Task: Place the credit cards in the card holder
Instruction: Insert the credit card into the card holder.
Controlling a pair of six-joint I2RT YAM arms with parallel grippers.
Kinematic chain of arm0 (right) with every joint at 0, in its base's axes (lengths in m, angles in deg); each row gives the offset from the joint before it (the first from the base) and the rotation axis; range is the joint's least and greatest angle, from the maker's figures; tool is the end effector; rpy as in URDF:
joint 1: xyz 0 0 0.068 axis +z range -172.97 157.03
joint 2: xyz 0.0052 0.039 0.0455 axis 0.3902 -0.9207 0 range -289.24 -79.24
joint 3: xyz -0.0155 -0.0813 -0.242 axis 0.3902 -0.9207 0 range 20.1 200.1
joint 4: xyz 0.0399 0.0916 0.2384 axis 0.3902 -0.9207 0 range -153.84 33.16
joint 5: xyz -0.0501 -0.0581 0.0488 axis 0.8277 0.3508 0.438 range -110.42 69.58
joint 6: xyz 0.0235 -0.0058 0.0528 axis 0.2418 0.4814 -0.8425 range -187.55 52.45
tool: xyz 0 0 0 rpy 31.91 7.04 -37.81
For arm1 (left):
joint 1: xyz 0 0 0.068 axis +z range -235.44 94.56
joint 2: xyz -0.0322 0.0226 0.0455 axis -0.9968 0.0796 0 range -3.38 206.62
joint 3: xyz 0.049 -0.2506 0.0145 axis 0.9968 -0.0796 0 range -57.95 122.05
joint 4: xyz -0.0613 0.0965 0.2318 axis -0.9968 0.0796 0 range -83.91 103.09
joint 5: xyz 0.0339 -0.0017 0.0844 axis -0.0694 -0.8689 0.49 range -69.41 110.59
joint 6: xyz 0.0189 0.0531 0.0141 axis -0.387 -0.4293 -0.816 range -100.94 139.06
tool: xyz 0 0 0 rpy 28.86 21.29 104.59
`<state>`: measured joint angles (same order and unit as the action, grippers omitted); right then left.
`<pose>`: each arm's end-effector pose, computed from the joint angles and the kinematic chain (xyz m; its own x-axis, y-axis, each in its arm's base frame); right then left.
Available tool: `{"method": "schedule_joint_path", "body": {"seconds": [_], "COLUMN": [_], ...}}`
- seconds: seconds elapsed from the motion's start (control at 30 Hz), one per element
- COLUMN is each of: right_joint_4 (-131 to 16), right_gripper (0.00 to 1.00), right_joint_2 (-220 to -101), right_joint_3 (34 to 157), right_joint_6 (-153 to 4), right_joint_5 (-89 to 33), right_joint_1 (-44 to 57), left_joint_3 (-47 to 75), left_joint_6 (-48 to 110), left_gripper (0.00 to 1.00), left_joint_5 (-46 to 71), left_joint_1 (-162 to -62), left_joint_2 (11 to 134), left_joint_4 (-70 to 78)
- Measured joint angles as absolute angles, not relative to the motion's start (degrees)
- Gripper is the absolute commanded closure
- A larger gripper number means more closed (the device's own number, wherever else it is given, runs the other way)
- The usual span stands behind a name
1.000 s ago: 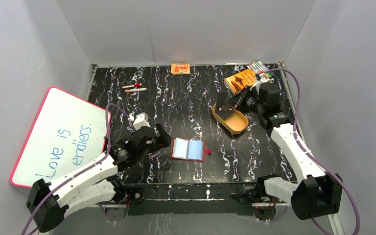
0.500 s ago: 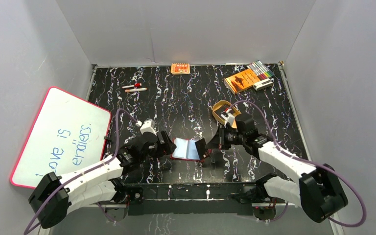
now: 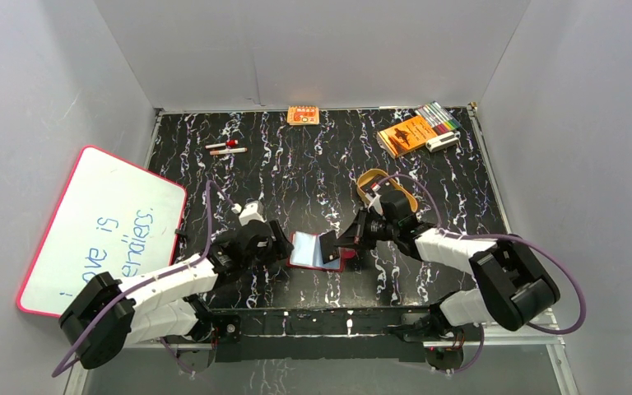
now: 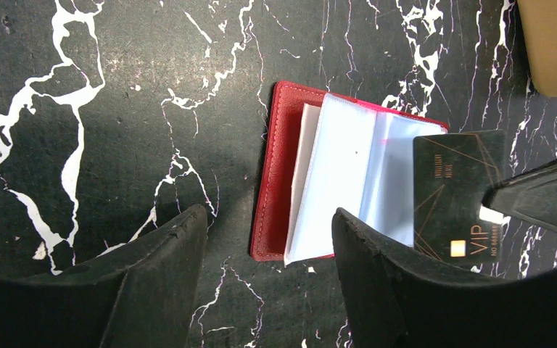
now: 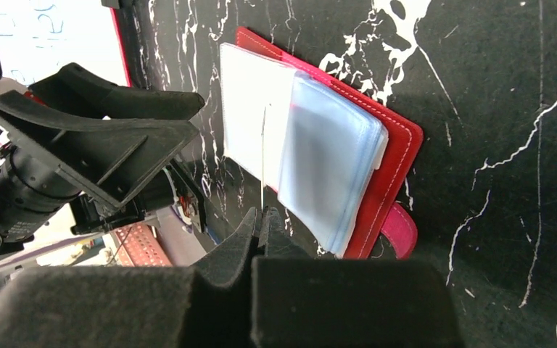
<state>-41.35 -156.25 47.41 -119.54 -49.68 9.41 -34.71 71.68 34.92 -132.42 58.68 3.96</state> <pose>0.2071 0.1553 0.1459 -0.9295 0.2246 -0.2927 -0.1237 0.5577 0.8208 0.1591 -0.1555 0.1579 -0.7028 -0.3753 -0.6043 0.0240 0.8366 -0.5473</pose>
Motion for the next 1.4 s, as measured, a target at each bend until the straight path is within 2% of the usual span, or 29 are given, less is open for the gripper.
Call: {"method": "schedule_joint_path", "body": {"seconds": [0.3, 0.6, 1.4], "right_joint_4": [-38.55, -38.25, -39.14], "right_gripper": [1.0, 1.0, 1.0], "right_joint_2": [-162.29, -164.8, -167.86], "right_joint_3": [47.8, 49.42, 51.67], "right_joint_6": [-123.02, -124.87, -126.27], "right_joint_5": [-47.82, -45.61, -41.2], "right_joint_1": [11.75, 13.46, 15.38], "left_joint_3": [-36.72, -37.99, -39.36], "left_joint_6": [73.52, 73.74, 74.02], "left_gripper": [0.56, 0.65, 0.76], "left_joint_5": [34.46, 32.84, 29.47], "left_joint_1": [-132.4, -132.37, -132.35], "left_joint_2": [60.45, 62.02, 63.81], "left_joint_4": [0.55, -1.75, -6.56]}}
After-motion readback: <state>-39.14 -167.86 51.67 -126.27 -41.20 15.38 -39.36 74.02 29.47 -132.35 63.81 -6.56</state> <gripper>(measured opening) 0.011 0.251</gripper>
